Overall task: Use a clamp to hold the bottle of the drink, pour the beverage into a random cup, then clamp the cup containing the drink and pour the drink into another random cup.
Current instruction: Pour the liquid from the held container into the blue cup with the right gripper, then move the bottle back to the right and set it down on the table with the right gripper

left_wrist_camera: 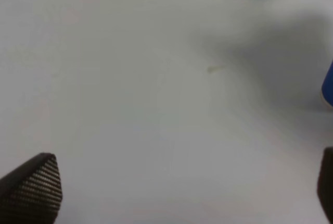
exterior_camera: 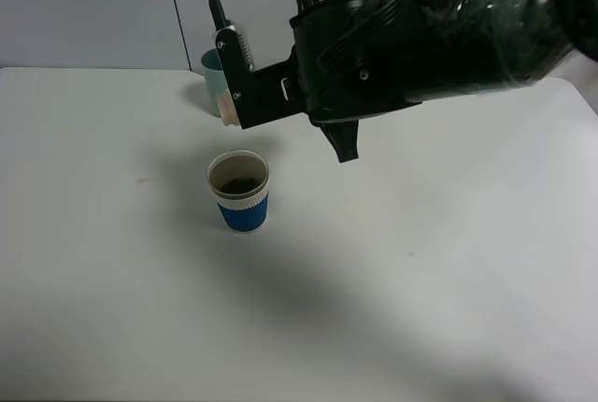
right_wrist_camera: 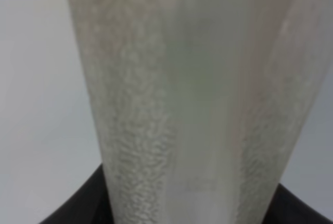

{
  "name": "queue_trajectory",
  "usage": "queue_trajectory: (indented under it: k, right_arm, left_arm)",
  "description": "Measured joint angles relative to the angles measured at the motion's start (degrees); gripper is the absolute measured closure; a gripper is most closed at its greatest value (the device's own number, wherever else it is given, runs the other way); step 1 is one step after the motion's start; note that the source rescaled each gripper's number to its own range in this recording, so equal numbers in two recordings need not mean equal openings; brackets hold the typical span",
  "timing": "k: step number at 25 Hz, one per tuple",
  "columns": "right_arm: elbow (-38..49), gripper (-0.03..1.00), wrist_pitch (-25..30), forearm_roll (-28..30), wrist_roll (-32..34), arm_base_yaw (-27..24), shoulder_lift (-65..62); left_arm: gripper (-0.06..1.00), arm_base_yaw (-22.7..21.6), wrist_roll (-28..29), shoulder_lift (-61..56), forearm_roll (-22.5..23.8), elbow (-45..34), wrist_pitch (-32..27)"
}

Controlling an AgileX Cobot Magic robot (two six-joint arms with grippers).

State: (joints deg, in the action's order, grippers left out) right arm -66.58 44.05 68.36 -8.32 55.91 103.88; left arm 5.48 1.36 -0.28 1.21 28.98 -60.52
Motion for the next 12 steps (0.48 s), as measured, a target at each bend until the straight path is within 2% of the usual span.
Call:
queue_trajectory:
  k: [6, 12]
  right_arm:
    - [0.0, 0.95, -0.2, -2.6, 8.3, -2.5, -2.2]
    - [0.0, 0.95, -3.8, -7.5, 15.5, -4.8, -3.3]
  left_arm:
    - [-0.06, 0.0, 0.0, 0.0, 0.0, 0.0, 0.0]
    - [-0.06, 0.0, 0.0, 0.0, 0.0, 0.0, 0.0]
